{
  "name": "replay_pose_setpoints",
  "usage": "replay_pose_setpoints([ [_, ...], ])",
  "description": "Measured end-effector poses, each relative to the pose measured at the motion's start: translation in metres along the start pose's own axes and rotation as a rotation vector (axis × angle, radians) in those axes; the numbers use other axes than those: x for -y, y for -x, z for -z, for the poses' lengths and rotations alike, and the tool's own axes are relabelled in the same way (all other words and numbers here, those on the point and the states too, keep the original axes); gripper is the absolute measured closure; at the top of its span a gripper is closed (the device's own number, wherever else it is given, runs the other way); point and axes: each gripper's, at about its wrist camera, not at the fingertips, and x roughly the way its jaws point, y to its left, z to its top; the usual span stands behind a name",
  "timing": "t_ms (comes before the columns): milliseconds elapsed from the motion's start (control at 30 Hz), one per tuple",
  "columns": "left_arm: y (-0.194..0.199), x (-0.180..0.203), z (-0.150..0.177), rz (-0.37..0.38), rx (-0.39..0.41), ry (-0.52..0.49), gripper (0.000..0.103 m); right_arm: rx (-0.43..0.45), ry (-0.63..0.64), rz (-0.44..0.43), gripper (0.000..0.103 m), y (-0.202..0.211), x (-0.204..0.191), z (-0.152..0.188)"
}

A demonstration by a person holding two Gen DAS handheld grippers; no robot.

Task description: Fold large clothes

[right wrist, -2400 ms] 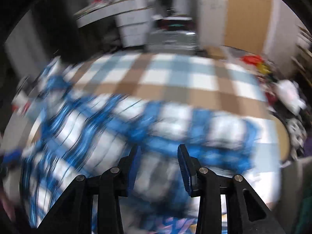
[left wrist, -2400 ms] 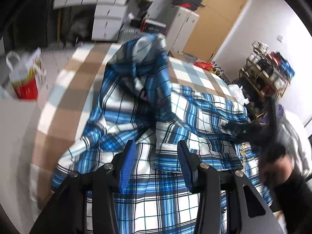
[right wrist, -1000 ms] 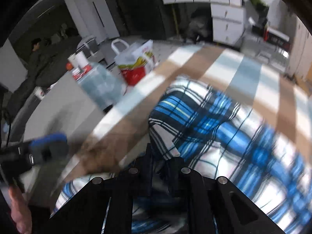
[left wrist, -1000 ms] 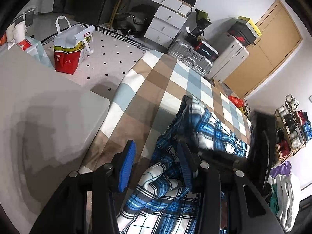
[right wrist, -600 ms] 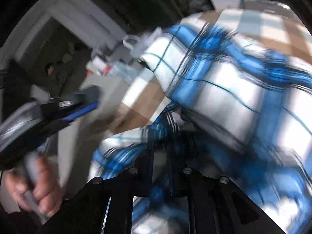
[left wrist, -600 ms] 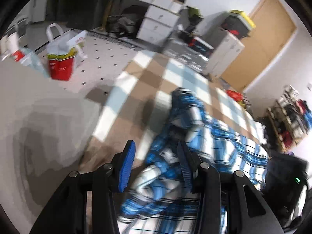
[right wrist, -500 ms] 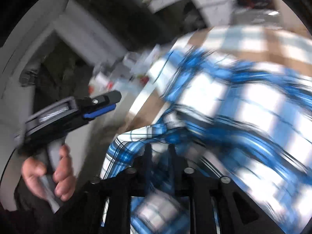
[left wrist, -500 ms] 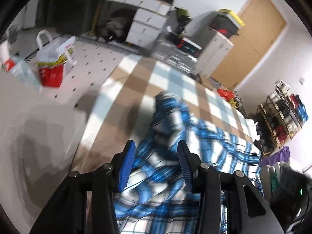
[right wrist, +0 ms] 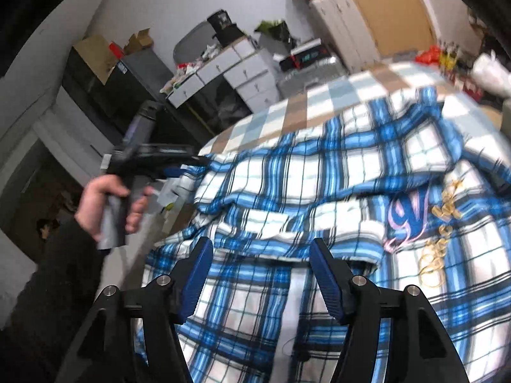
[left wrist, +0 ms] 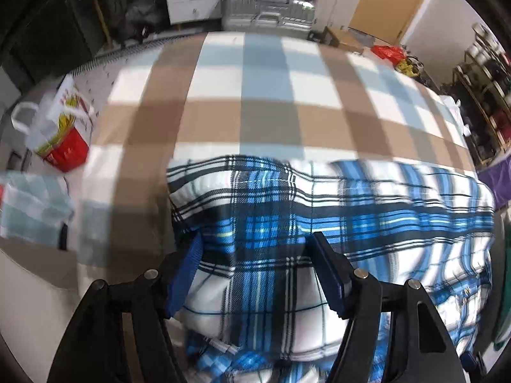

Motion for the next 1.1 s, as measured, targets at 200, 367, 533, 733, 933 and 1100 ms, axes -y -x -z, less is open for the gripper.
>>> replay_pose_setpoints([
  [200,-0.005,0.013,0.013,-0.07,0.026,-0.067,0.038,-0.006,-0.002,0.016,0.04,0.008,-0.004,0.004],
  [367,0.037,0.019,0.002,-0.061,0.063,-0.082,0.038,0.023,-0.039,0.079,0.039,0.02,0.015,-0.019],
  [533,0.031,0.047,0.01,-0.037,0.038,-0.215,0.036,0.037,0.075,0.267,0.024,0.01,0.028,-0.084],
  [733,-0.001,0.04,0.016,-0.042,0.012,-0.17,0.036,-0.227,0.278,0.506,0.044,-0.078,0.046,-0.133],
  [933,-0.011,0.046,0.012,-0.063,0.015,-0.203,0.032,-0.311,0.306,0.574,0.043,-0.102,0.077,-0.121],
  [1100,-0.017,0.043,-0.001,-0.025,-0.032,-0.229,0.031,-0.291,0.322,0.553,0.041,-0.107,0.079,-0.127],
])
